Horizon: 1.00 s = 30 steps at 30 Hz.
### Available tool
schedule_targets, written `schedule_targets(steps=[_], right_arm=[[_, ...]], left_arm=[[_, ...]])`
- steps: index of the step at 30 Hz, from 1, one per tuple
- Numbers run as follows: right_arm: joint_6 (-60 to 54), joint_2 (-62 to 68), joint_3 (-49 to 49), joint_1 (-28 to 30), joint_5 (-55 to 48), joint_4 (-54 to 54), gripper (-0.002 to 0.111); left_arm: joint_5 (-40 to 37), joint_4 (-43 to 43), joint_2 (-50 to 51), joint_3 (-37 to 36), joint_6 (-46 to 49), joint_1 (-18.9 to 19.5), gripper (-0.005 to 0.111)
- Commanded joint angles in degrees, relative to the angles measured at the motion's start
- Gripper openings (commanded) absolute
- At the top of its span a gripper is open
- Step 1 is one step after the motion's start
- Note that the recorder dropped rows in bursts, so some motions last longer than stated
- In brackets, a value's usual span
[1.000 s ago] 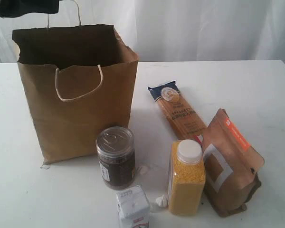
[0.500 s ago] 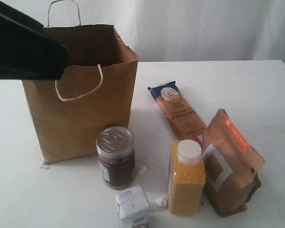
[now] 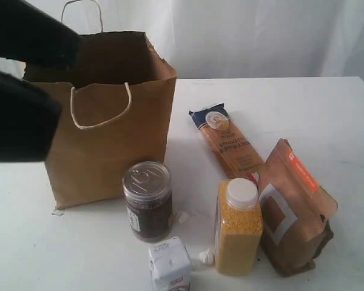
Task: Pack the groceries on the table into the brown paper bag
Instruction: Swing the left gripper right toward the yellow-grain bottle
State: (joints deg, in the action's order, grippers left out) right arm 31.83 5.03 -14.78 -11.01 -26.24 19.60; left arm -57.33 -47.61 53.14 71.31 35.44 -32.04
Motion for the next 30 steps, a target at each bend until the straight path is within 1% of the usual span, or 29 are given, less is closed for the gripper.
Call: schedule_targets(steps=[1, 4, 8, 13, 17, 21, 23, 25, 27, 28, 29, 30], right_arm=[[0.15, -0.25, 0.02, 0.17, 0.84, 0.45, 0.0], [0.15, -0.25, 2.3, 0.17, 2.91, 0.45, 0.0], [0.15, -0.45, 8.9, 0.17, 7.75, 1.28, 0.0], [0.15, -0.45, 14.56, 0.17, 5.66, 1.28, 0.0], [0.49, -0.49, 14.78, 0.17, 6.73, 1.28, 0.0], [1.31, -0.49, 14.78, 0.17, 6.73, 1.28, 0.0], [1.31, -0.49, 14.78, 0.17, 6.73, 1.28, 0.0], [1.31, -0.49, 14.78, 0.17, 6.73, 1.28, 0.0], [1.31, -0.49, 14.78, 0.17, 6.73, 1.28, 0.0], [1.31, -0.49, 14.78, 0.17, 6.73, 1.28, 0.0], [1.31, -0.49, 14.78, 0.17, 6.73, 1.28, 0.0], [1.31, -0.49, 14.78, 0.17, 6.73, 1.28, 0.0]], left_arm=[[-1.65, -1.37, -0.45, 0.19, 0.78, -0.09, 0.105], [-0.28, -0.99, -0.45, 0.08, 1.03, -0.09, 0.105], [1.99, 1.64, 0.23, 0.08, 2.09, -0.09, 0.105], [2.75, 2.37, 2.82, 0.08, 2.26, -0.09, 0.105], [3.0, 2.37, 5.95, 0.08, 2.37, -0.09, 0.105], [5.02, 2.37, 10.28, 0.08, 4.39, -0.09, 0.105], [6.27, 2.37, 12.68, 0.08, 6.2, -0.77, 0.105], [8.54, 2.37, 15.28, 0.08, 6.8, -3.78, 0.105], [14.0, 2.87, 19.14, 0.08, 5.75, -9.16, 0.105], [16.08, 3.8, 20.13, 0.08, 4.56, -10.81, 0.105], [20.44, 7.64, 21.83, 0.08, 0.71, -13.68, 0.105], [22.45, 10.55, 22.7, 0.08, -2.14, -15.11, 0.105]])
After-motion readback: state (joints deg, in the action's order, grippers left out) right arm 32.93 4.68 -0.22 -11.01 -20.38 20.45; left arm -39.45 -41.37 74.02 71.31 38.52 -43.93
